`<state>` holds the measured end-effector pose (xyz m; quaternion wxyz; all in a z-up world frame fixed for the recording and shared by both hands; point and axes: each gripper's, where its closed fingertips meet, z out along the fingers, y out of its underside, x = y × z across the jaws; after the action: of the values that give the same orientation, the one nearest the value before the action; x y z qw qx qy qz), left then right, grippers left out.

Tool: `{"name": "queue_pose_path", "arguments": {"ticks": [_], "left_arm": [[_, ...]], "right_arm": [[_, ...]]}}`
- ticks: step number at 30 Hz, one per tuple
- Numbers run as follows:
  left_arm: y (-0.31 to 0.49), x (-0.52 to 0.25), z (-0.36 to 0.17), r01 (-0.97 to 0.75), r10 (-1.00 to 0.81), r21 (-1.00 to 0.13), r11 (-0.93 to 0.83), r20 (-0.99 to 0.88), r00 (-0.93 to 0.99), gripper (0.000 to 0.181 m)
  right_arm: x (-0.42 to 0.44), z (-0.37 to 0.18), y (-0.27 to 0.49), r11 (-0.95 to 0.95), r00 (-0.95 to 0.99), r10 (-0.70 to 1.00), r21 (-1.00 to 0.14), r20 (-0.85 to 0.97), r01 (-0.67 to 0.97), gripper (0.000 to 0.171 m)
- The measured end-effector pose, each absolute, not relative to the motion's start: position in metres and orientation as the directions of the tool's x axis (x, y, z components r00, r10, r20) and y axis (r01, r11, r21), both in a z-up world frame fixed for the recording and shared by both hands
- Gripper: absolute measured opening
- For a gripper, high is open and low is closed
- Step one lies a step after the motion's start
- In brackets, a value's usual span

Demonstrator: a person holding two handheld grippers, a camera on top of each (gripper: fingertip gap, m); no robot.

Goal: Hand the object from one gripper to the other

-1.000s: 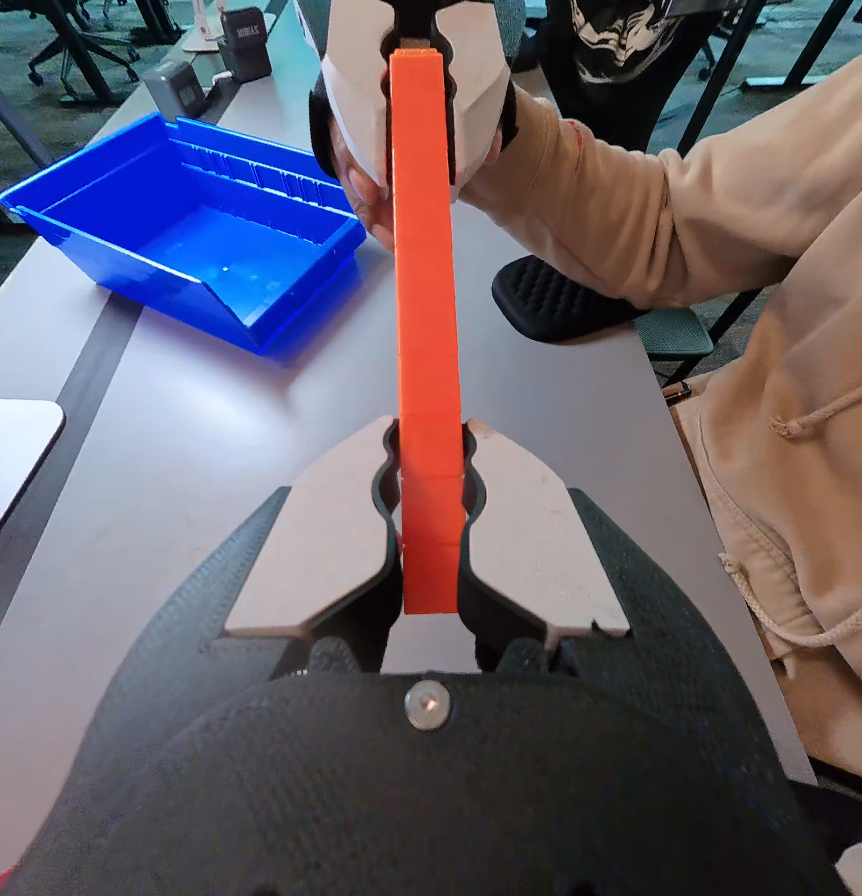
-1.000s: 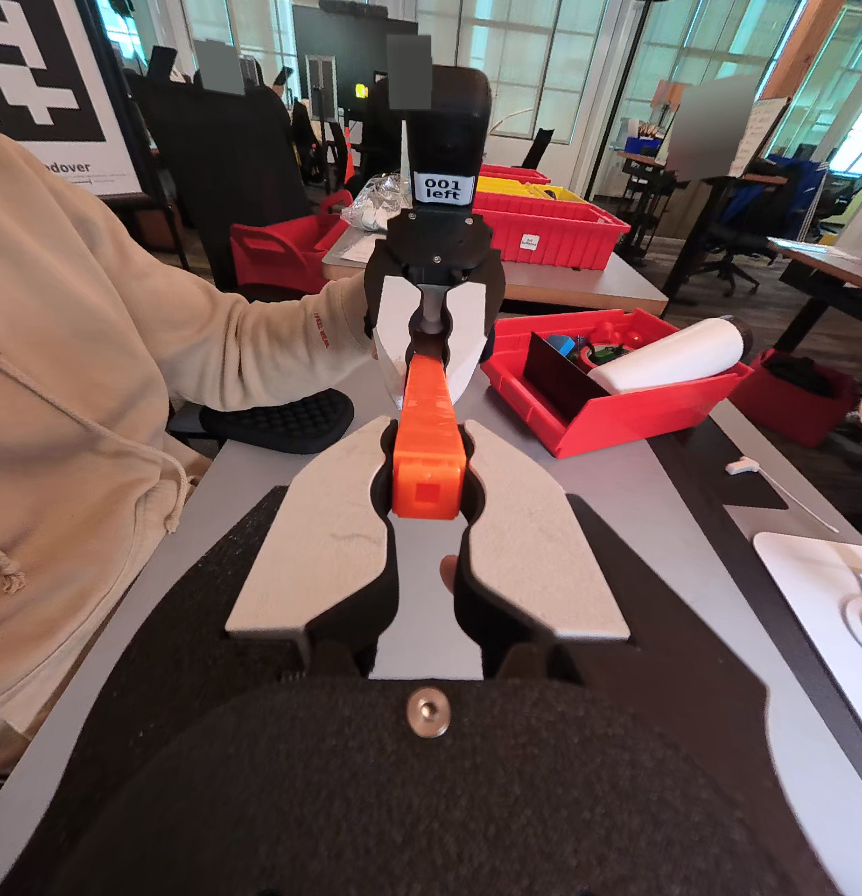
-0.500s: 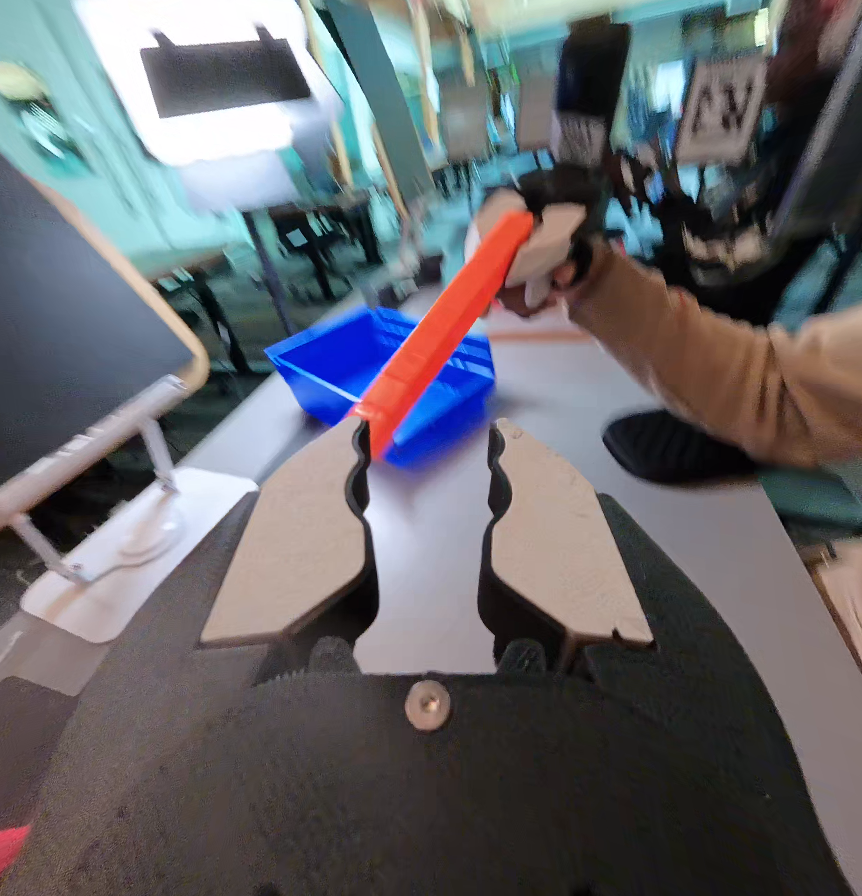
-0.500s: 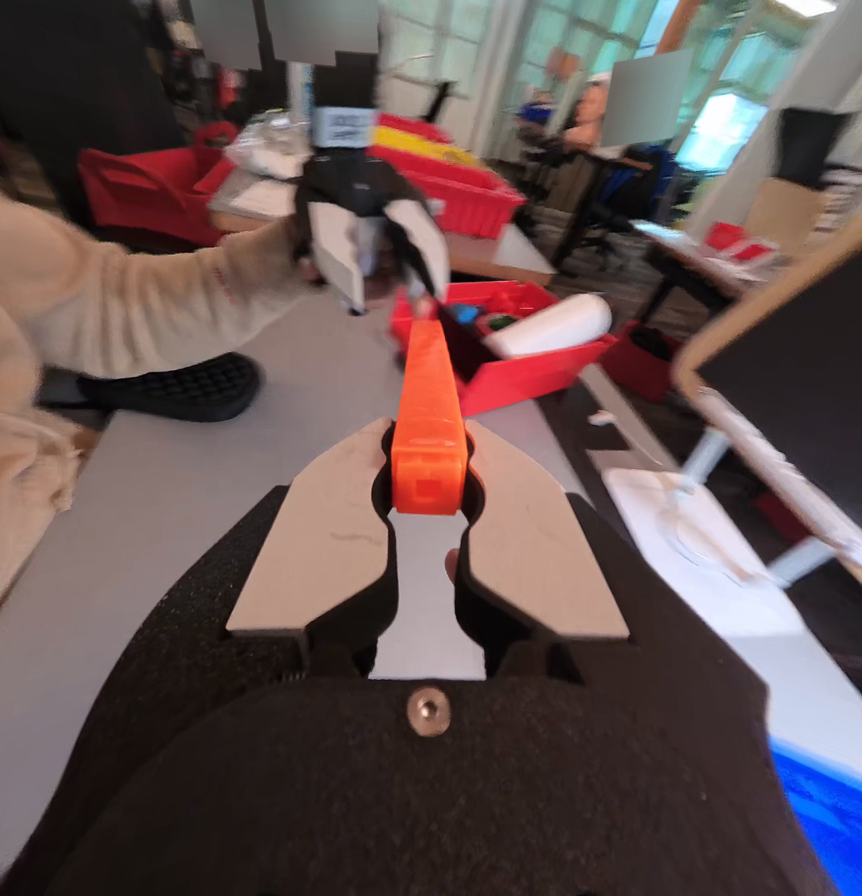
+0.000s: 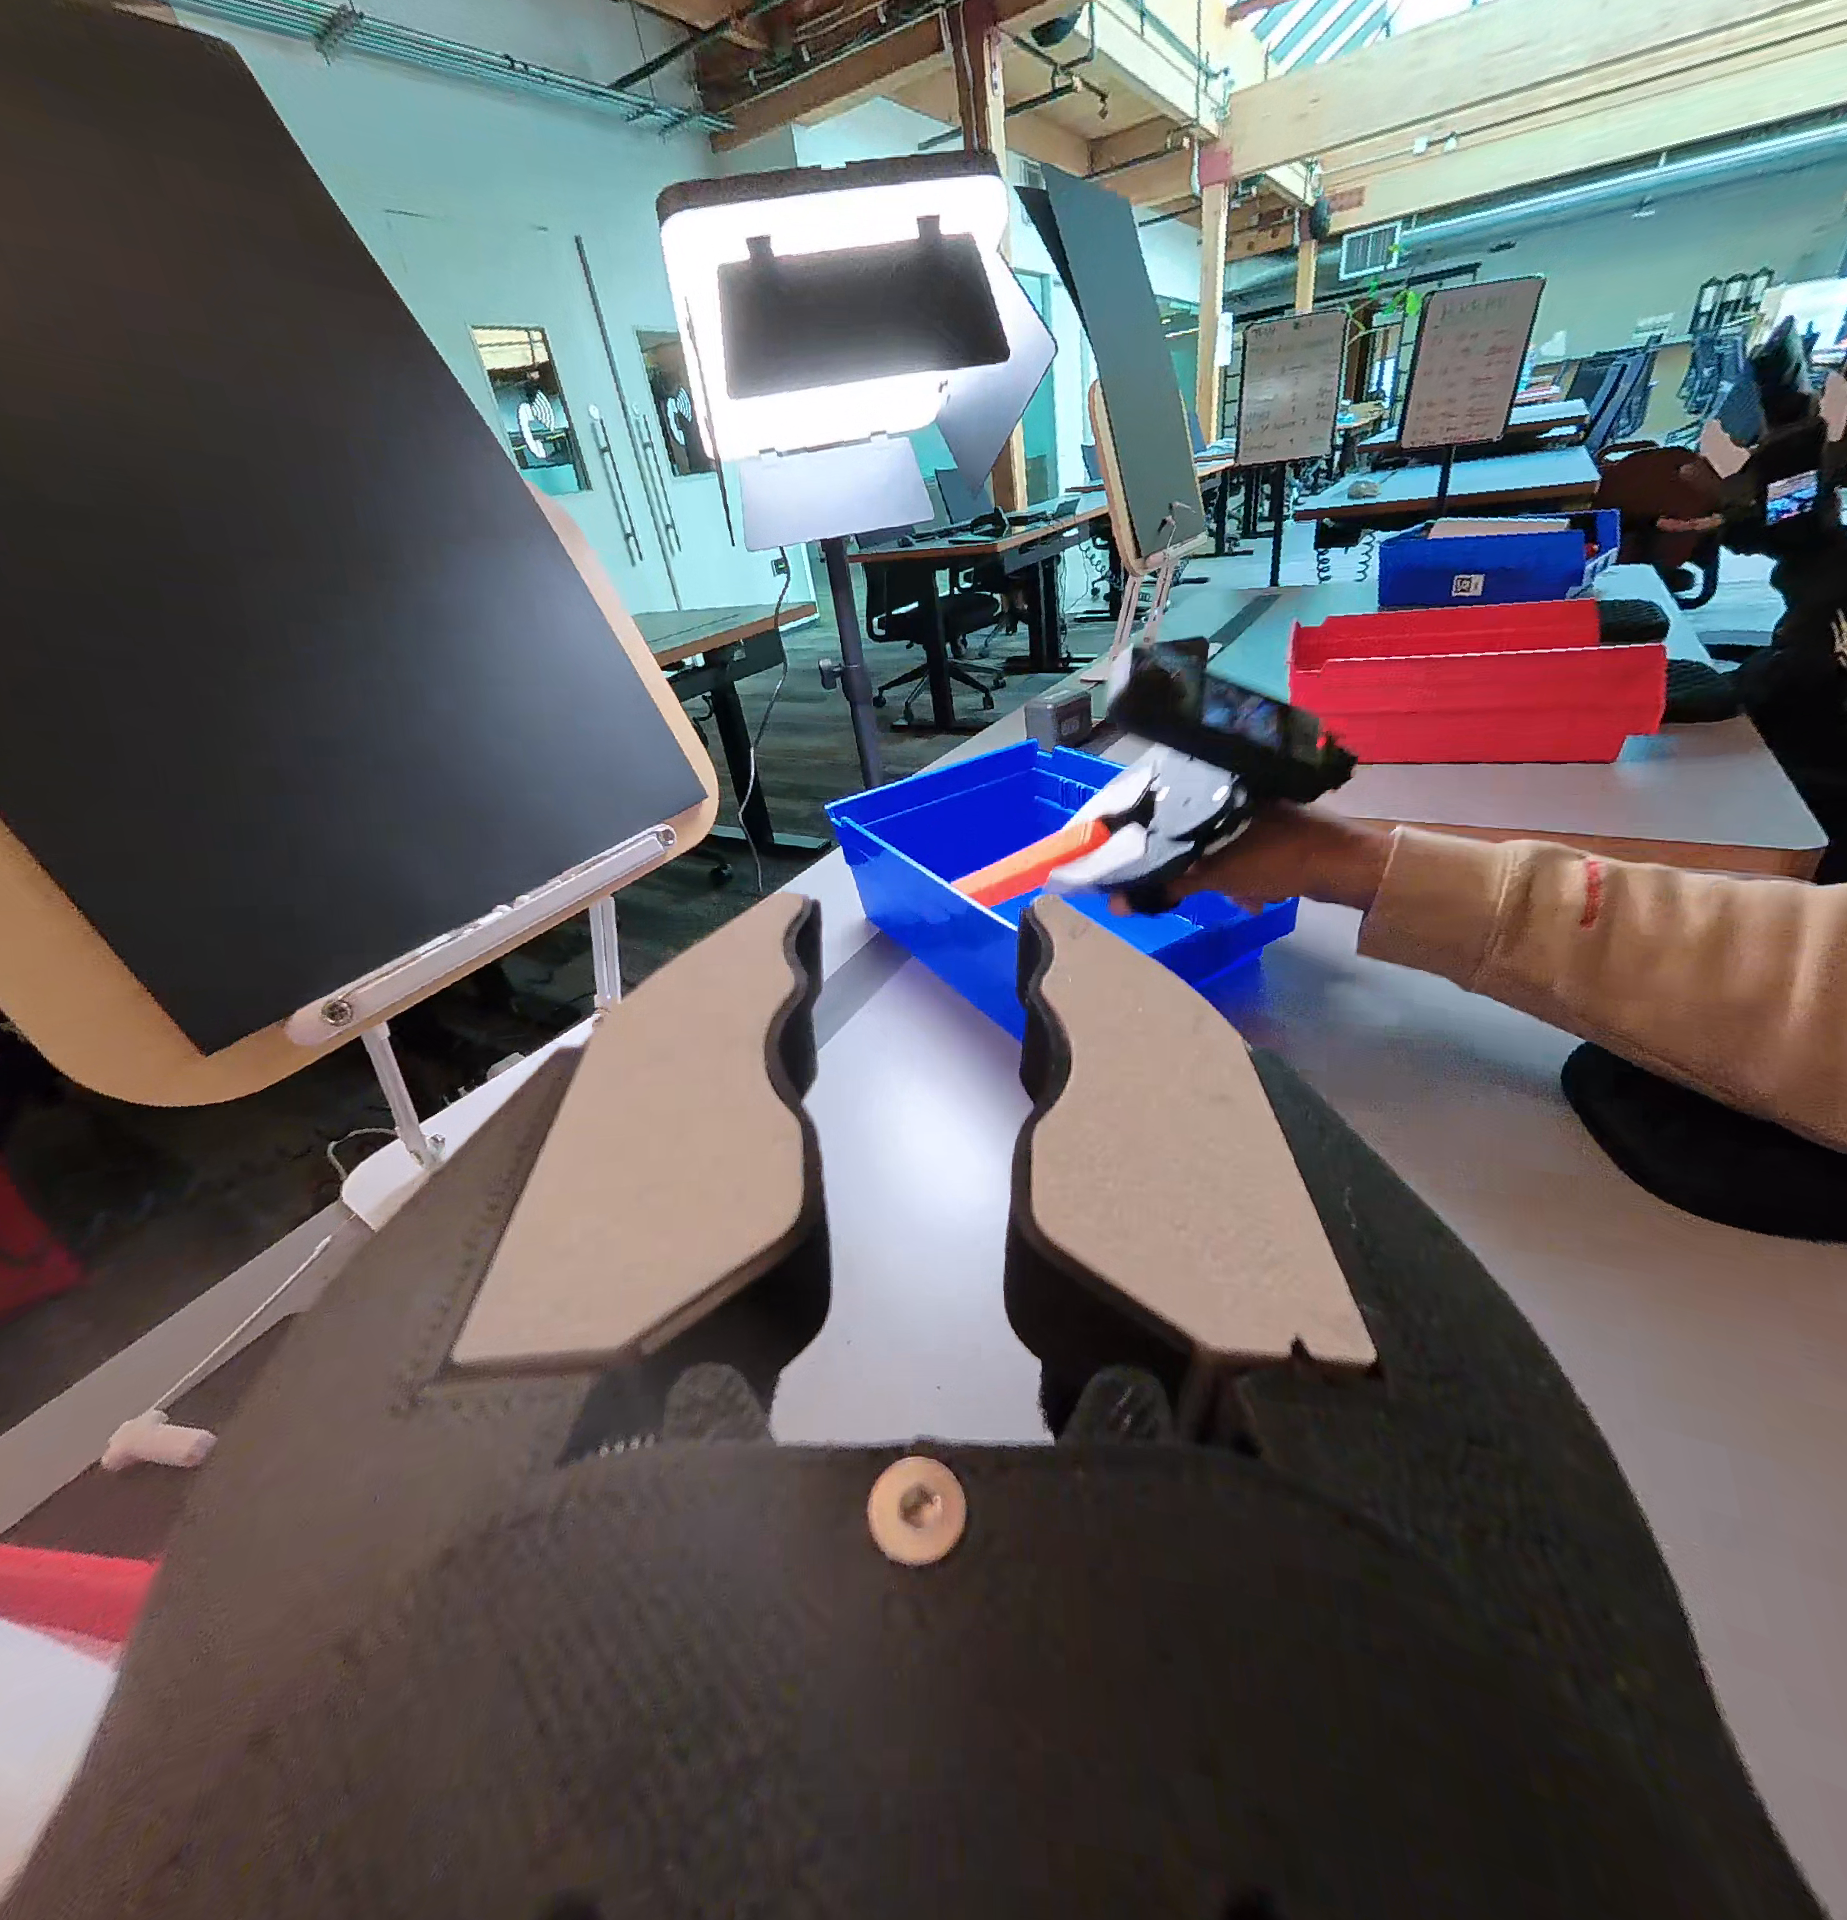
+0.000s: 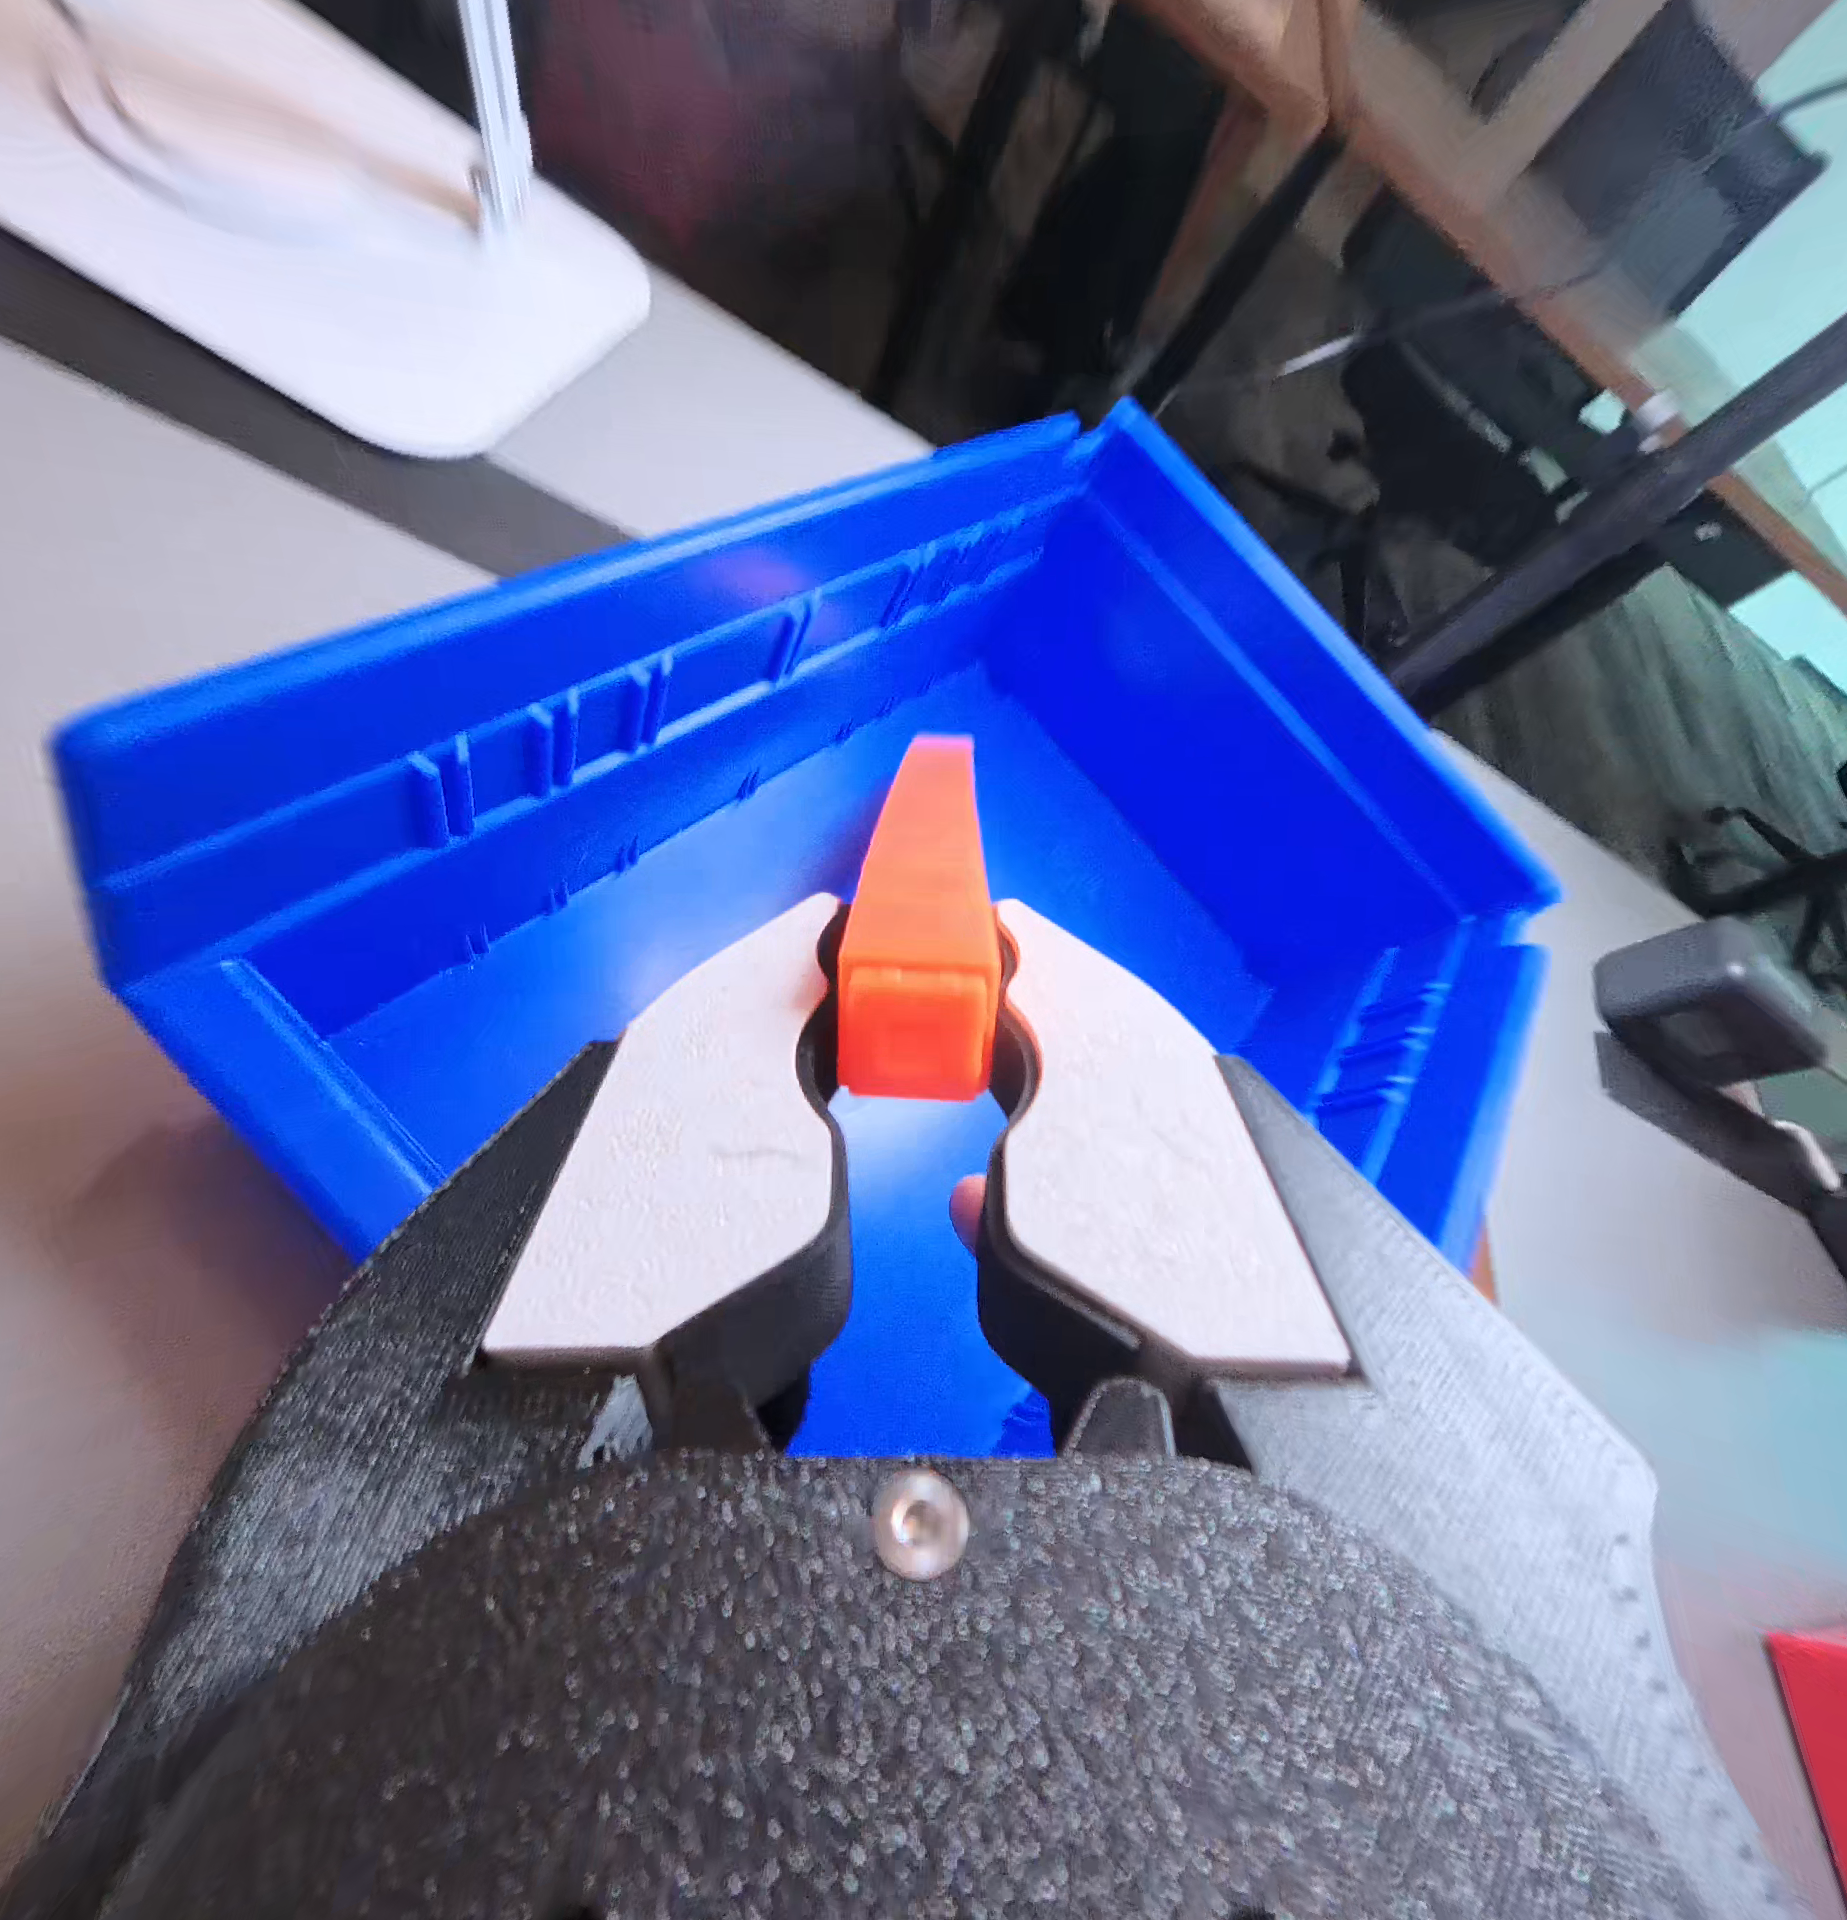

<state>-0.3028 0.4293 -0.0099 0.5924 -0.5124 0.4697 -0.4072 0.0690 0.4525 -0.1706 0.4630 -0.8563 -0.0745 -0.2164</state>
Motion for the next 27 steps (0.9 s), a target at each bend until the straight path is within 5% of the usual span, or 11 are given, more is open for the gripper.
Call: {"name": "queue_pose_path", "arguments": {"ticks": [3,10,16,21,23,27], "left_arm": [[0.433,-0.303,-0.014,-0.003,-0.965,-0.992,0.128,-0.125,0.228,0.036],[0.443,-0.306,-0.020,-0.002,-0.969,-0.997,0.081,-0.079,0.234,0.036],[0.466,-0.329,-0.017,-0.034,-0.934,-0.995,0.091,-0.097,0.343,0.035],[0.520,-0.394,-0.017,-0.059,-0.817,-0.998,0.012,-0.044,0.575,0.028],[0.542,-0.423,-0.026,-0.084,-0.751,-0.996,-0.029,-0.034,0.659,0.028],[0.580,-0.465,-0.064,-0.173,-0.631,-0.974,-0.144,-0.044,0.774,0.030]], "right_arm": [[0.050,-0.215,0.465,-0.664,0.906,0.065,-0.660,0.419,0.353,0.037],[-0.003,-0.185,0.455,-0.588,0.954,0.299,-0.792,-0.024,0.164,0.062],[-0.016,-0.090,0.439,-0.233,0.901,0.415,-0.972,-0.128,-0.030,0.043],[-0.043,-0.017,0.419,0.140,0.888,0.456,-0.980,-0.061,-0.139,0.026],[-0.061,-0.009,0.416,0.224,0.891,0.453,-0.966,-0.017,-0.132,0.000],[-0.116,-0.032,0.425,0.180,0.861,0.504,-0.983,0.072,-0.024,0.000]]}}
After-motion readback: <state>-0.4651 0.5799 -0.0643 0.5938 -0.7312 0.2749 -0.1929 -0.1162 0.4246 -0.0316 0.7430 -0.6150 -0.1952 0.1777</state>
